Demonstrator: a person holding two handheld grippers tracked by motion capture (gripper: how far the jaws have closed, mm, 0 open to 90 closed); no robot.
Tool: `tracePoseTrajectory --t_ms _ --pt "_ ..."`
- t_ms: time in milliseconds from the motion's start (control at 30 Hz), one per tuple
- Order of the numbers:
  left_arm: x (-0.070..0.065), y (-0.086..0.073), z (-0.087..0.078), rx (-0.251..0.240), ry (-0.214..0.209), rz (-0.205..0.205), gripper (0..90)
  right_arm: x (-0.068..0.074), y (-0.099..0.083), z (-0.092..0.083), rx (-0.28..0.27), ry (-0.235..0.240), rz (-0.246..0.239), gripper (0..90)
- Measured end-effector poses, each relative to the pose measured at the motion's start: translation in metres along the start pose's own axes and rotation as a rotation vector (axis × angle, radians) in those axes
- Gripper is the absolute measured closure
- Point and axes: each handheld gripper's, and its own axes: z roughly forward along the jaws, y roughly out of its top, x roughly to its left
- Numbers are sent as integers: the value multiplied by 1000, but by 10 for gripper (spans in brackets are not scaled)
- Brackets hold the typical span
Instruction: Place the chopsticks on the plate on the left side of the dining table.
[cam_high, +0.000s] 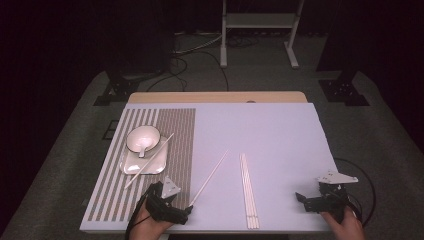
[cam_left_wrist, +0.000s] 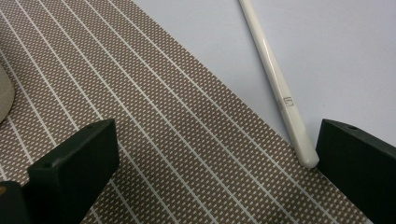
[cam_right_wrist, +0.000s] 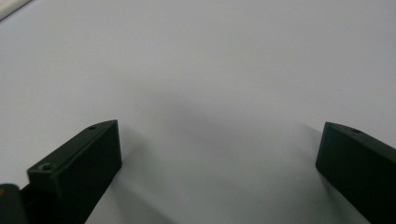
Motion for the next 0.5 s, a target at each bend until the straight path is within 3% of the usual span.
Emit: tracePoseTrajectory --t_ms 167,500 --pt "2 0 0 -3 -9 -6 0 0 0 0 0 0 0 0" --pt "14 -5 -4 -13 31 -38 0 0 0 0 0 0 0 0"
